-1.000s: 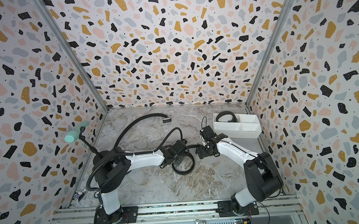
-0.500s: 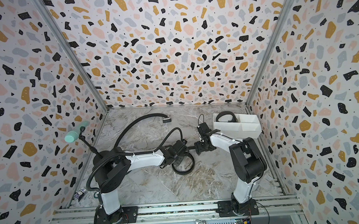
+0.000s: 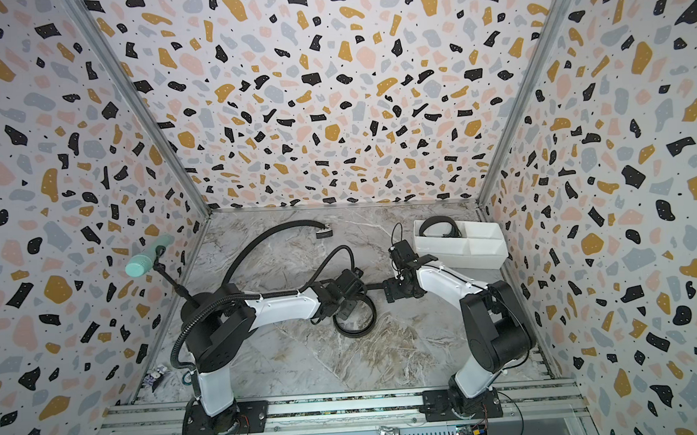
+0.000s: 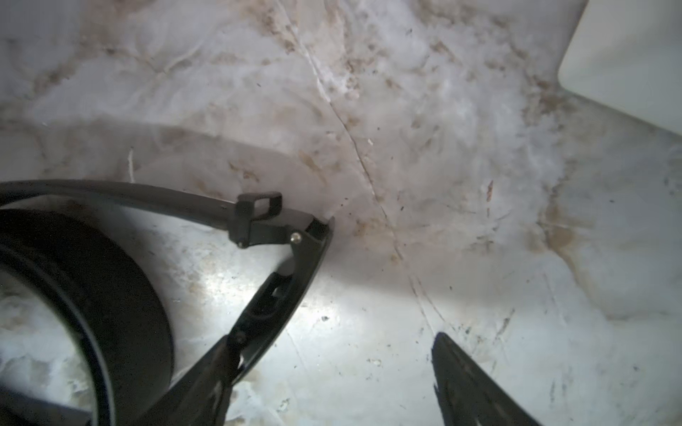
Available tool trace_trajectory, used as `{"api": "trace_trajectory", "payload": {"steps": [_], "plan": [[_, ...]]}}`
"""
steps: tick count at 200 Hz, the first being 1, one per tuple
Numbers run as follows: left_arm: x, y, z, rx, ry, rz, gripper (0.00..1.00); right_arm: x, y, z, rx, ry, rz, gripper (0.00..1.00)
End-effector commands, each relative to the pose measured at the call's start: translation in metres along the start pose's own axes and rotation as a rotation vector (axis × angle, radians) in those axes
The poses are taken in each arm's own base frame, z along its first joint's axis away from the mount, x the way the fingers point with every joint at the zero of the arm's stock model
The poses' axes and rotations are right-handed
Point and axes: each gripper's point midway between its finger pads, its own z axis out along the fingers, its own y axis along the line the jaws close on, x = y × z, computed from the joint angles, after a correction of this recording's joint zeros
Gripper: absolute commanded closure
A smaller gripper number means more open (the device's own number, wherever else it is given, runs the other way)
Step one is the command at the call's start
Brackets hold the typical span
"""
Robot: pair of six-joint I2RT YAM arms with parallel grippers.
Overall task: Place the belts into the storage roll
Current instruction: Roll the belt at the center of the board.
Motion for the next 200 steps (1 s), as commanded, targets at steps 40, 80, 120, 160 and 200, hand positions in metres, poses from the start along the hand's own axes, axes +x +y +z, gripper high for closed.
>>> {"api": "trace_trajectory", "payload": {"steps": [40,80,120,160,200], "plan": [[0.019,0.019,0.009,-0.075,0.071,0.019,1.0,-0.016,-0.007,0.023,0.026,0.003,-0.018,0.36],[0.027,0.032,0.015,-0.085,0.092,-0.001,1.0,-0.003,-0.031,0.016,0.09,0.008,0.005,0.68],[0.027,0.04,0.019,-0.094,0.1,-0.013,1.0,0.01,-0.042,0.012,0.1,0.035,0.021,0.87],[0.021,0.039,0.018,-0.087,0.09,-0.016,1.0,0.0,-0.026,-0.002,0.01,0.009,0.006,0.68],[0.018,0.04,0.017,-0.094,0.086,-0.006,1.0,-0.066,-0.001,-0.035,-0.145,-0.177,0.035,0.52]]}}
